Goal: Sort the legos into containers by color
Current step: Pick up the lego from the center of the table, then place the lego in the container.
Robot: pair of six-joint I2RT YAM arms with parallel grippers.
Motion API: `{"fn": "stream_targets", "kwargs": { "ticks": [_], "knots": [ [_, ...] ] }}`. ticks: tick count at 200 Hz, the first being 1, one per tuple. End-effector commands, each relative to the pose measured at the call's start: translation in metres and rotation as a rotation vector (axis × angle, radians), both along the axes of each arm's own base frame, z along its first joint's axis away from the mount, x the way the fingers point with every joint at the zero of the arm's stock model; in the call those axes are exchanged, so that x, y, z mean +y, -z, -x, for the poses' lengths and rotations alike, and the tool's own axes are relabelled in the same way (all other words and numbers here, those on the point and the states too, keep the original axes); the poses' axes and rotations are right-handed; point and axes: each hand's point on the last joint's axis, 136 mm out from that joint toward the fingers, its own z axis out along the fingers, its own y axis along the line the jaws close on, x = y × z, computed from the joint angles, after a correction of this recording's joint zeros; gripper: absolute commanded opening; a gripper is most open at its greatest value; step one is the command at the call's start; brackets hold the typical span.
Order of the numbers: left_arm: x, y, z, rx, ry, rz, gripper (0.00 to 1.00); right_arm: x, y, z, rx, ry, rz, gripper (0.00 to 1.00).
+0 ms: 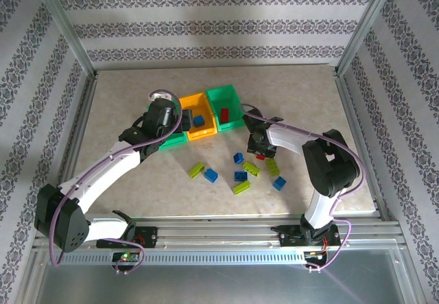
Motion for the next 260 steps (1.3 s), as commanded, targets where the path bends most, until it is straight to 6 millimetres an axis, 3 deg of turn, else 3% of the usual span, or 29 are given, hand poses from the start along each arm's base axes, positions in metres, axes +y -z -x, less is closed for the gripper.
{"fn": "stream_targets", "kwargs": {
  "ticks": [1, 31, 63, 88, 128, 165, 204, 260],
  "knots": [
    [0.008, -0.005, -0.001, -0.029, -0.043, 0.024, 1.0, 0.011, 0.002, -0.003, 0.017, -0.038, -0.009, 0.5],
    [0.009, -0.003, -0.001, -0.027, -0.049, 0.029, 1.0, 0.021, 0.008, -0.003, 0.03, -0.059, -0.01, 0.45],
    [0.01, -0.004, 0.0, -0.029, -0.055, 0.029, 1.0, 0.032, 0.002, -0.008, 0.013, -0.091, -0.019, 0.31],
    [0.011, -0.005, 0.002, -0.039, -0.054, 0.032, 1.0, 0.043, -0.022, -0.023, -0.058, -0.129, -0.024, 0.26],
    [0.01, -0.005, 0.002, -0.042, -0.046, 0.047, 1.0, 0.063, -0.073, -0.057, -0.222, -0.193, -0.042, 0.24],
    [0.008, -0.003, 0.003, -0.033, -0.037, 0.057, 1.0, 0.081, -0.102, -0.092, -0.318, -0.253, -0.031, 0.24],
    [0.008, -0.001, 0.005, -0.026, -0.037, 0.062, 1.0, 0.093, -0.108, -0.127, -0.361, -0.319, 0.042, 0.24],
    [0.011, -0.001, 0.008, -0.026, -0.04, 0.064, 1.0, 0.101, -0.092, -0.155, -0.359, -0.358, 0.125, 0.29]
  ]
}}
